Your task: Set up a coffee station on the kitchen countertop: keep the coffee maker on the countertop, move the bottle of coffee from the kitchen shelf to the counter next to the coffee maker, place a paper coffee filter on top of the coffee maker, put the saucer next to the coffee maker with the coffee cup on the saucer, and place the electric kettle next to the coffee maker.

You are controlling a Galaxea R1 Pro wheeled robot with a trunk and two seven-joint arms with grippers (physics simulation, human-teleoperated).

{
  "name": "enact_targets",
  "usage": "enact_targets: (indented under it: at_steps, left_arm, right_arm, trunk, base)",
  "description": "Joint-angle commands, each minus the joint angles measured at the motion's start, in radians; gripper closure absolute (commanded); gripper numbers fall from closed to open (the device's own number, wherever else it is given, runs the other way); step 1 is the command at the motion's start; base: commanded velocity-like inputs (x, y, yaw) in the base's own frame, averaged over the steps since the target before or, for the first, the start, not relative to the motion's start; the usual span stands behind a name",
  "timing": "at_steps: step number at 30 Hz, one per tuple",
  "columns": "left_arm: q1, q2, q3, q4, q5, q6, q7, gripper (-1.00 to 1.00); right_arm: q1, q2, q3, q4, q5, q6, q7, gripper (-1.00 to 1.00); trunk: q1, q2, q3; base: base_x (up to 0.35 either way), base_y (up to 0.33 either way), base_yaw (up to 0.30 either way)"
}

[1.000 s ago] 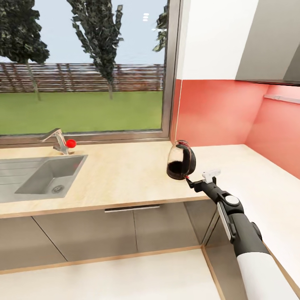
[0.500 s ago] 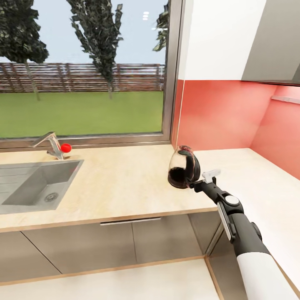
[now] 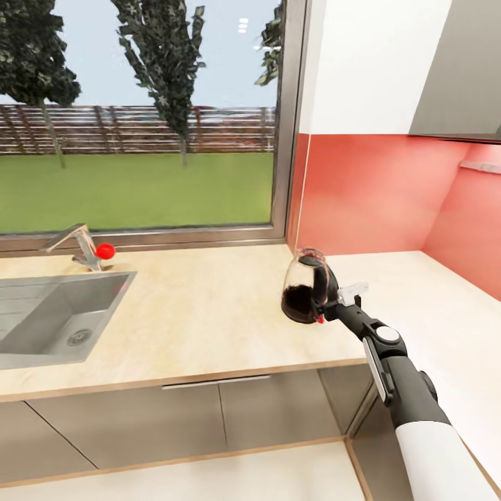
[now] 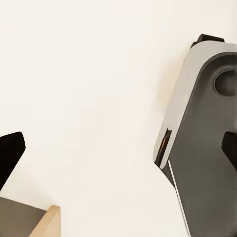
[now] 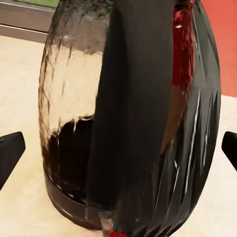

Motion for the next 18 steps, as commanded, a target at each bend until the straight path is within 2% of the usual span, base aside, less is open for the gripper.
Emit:
enact_targets:
  at_steps: [1,18]
  left_arm:
    - [-0.001,0.0,0.001,0.0,0.005,-0.003,0.001,-1.0]
    - [-0.001,0.0,0.001,0.001,0.005,-0.003,0.001,-1.0]
  right_arm:
    - [-0.001,0.0,-0.002,-0.002,0.009,0.004,0.007,-1.0]
    - [-0.001,0.0,-0.002,-0.003,0.01,0.004,0.007,-1.0]
  trunk:
    - [0.001,-0.001,-0.002]
    - [0.001,-0.001,-0.002]
  base:
    - [0.142,0.0,0.0]
    - [0.025,0.0,0.0]
